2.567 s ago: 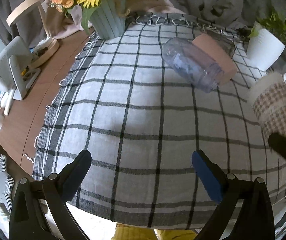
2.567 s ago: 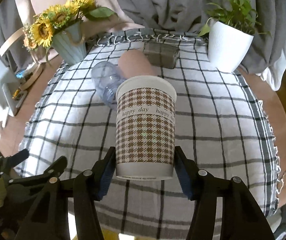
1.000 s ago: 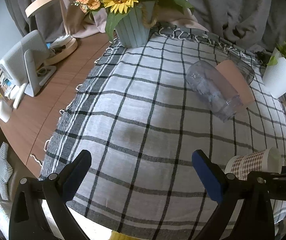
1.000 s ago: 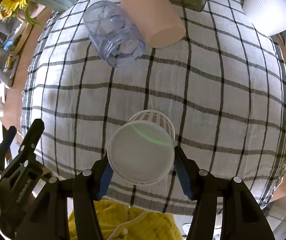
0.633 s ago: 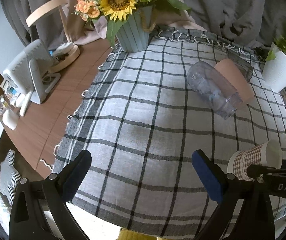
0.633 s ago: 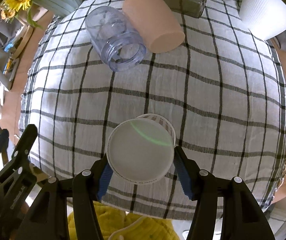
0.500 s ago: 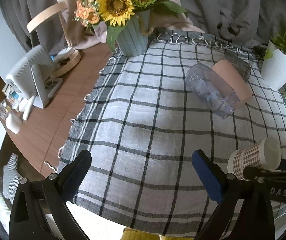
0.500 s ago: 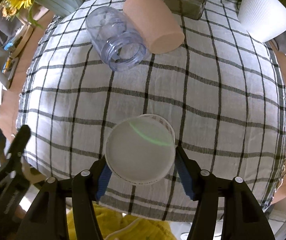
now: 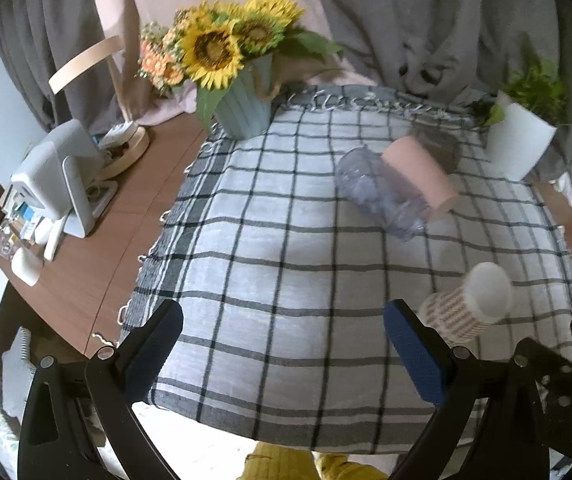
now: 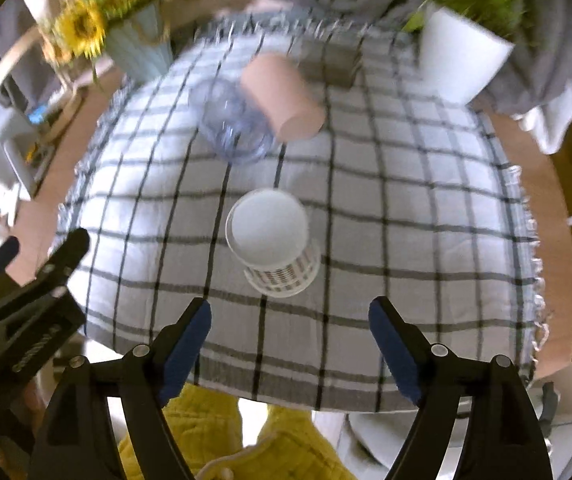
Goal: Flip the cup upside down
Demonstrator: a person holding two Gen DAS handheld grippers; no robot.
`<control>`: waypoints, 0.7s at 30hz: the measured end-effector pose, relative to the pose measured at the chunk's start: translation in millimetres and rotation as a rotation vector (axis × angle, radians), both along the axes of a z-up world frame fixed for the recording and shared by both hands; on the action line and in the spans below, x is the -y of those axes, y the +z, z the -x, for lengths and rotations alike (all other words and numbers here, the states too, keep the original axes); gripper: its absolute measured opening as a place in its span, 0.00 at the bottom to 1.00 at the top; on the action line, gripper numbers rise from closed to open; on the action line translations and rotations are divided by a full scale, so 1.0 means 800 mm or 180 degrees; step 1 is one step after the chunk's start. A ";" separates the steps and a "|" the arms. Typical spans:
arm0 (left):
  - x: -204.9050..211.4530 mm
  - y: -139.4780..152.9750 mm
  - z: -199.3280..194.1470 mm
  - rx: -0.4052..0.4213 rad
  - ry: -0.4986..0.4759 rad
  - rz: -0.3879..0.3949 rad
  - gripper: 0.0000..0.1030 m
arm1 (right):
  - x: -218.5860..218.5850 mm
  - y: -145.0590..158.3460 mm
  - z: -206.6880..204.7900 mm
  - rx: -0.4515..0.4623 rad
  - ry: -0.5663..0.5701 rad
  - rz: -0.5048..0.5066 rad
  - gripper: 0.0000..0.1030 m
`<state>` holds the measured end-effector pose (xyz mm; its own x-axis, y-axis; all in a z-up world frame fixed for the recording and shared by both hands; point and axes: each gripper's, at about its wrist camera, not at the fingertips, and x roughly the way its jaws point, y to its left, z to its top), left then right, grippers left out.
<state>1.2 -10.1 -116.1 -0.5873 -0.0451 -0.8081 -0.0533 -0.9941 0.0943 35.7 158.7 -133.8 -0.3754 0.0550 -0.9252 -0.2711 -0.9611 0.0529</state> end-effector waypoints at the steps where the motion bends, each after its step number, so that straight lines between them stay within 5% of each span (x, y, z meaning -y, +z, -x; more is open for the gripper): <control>1: -0.002 0.005 -0.004 -0.0032 -0.0024 -0.0013 0.99 | -0.001 0.008 -0.007 -0.0090 -0.0036 -0.0041 0.79; 12: 0.002 0.062 -0.036 -0.0401 -0.0184 -0.0291 0.99 | 0.013 0.090 -0.076 -0.1021 -0.0415 -0.0488 0.89; 21: 0.001 0.083 -0.058 -0.0619 -0.0231 -0.0237 0.99 | 0.027 0.114 -0.098 -0.1328 -0.0401 -0.0560 0.91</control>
<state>47.7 -11.0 -49.8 -0.7320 0.0584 -0.6788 -0.1129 -0.9929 0.0364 114.4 137.4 -42.6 -0.6936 0.2665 -0.6692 -0.3764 -0.9262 0.0212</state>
